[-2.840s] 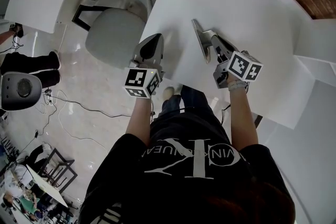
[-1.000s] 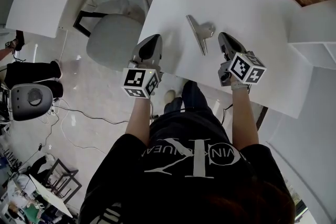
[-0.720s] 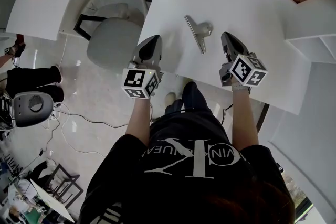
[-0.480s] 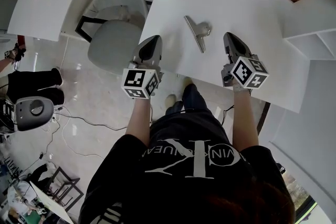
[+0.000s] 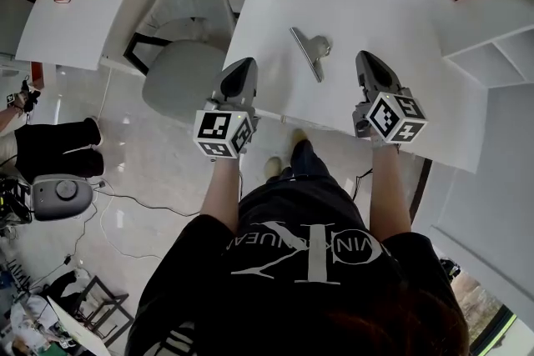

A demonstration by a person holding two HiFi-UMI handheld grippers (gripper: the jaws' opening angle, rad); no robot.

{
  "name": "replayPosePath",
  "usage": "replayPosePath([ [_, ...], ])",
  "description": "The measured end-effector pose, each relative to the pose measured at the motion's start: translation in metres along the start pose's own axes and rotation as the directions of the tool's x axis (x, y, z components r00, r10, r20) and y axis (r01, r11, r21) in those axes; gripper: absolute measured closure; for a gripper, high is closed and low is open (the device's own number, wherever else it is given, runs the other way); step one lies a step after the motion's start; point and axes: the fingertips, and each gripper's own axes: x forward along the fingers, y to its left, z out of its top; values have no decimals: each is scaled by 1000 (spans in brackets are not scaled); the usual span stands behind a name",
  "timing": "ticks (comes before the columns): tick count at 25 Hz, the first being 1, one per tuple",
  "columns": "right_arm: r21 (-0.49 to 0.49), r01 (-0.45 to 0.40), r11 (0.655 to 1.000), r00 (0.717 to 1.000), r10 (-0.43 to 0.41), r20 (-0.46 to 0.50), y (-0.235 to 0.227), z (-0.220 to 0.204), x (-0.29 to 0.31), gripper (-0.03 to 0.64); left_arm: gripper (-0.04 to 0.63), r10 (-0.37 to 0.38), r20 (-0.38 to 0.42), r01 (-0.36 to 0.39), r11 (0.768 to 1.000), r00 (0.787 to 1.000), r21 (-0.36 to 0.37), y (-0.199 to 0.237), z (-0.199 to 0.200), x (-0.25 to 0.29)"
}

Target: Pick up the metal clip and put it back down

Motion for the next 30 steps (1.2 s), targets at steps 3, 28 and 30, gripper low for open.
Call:
replayPosePath([
  [3,-9,2,1000,1000,-2,16,5,8,-8,603,584,-3,8,3,1000,1000,6,-3,6,-5],
  [28,-106,12,994,994,0,109,16,40,-44,603,585,6,107,-10,999,994,33,-11,44,-23],
  [30,-116,15,993,993,-2,117,17,44,-46,603,584,8,112,-12,999,994,35,-11,47,-25],
])
